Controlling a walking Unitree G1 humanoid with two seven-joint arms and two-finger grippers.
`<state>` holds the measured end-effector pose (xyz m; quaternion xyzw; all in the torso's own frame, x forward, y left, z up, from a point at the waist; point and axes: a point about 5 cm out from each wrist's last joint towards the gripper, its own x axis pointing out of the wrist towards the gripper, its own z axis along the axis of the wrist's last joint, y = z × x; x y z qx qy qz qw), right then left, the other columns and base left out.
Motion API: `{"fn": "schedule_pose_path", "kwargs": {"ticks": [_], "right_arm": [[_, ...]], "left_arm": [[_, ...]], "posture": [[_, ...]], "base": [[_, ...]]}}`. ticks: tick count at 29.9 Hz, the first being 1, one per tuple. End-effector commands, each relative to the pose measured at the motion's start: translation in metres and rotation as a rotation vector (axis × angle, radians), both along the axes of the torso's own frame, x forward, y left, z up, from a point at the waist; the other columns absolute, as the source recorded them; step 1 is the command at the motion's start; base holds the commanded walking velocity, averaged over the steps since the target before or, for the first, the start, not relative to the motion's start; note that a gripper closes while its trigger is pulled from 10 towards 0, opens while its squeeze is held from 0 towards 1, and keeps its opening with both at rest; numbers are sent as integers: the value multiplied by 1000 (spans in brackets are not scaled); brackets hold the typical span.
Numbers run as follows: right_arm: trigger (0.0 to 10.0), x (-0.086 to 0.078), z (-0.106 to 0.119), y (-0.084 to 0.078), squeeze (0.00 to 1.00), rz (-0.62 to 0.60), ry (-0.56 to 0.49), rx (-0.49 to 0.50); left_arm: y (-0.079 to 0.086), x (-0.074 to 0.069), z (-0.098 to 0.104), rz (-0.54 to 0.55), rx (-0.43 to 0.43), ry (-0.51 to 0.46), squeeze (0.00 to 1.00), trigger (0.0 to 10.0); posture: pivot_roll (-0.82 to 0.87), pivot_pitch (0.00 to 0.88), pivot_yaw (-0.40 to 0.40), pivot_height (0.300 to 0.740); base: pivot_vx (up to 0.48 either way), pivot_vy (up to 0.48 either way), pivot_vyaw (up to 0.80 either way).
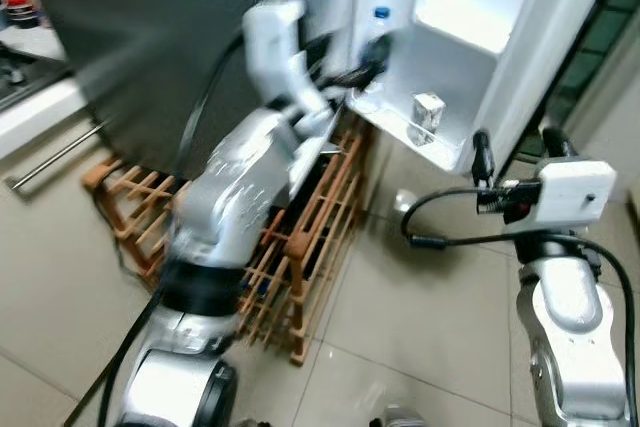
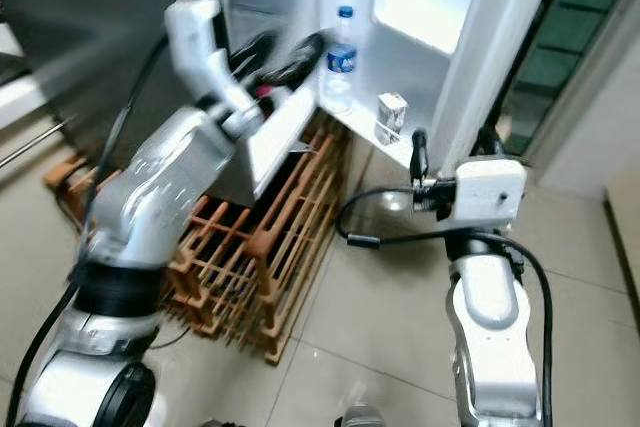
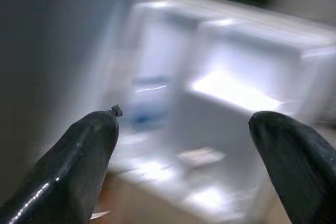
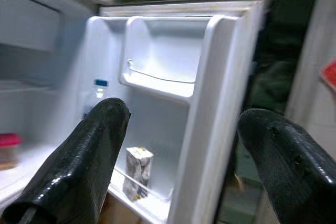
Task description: Restocking fridge
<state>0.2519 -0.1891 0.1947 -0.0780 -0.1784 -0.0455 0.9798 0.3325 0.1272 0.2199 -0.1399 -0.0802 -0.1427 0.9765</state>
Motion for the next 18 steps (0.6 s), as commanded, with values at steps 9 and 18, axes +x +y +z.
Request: {"fn": "schedule_pose_path", "kwargs": {"ticks": [9, 18], "right_arm": [[10000, 24, 0, 16, 0, 69, 30, 62], [10000, 46, -1, 27, 0, 105, 49, 116]], "left_arm": [[36, -24, -2, 301, 116, -90, 0, 10000], [38, -27, -11, 324, 118, -49, 0, 10000]], "posture": [[-115, 0, -17, 711], [-74, 0, -22, 711]], "base": [[0, 0, 549], [0, 327, 667]]}}
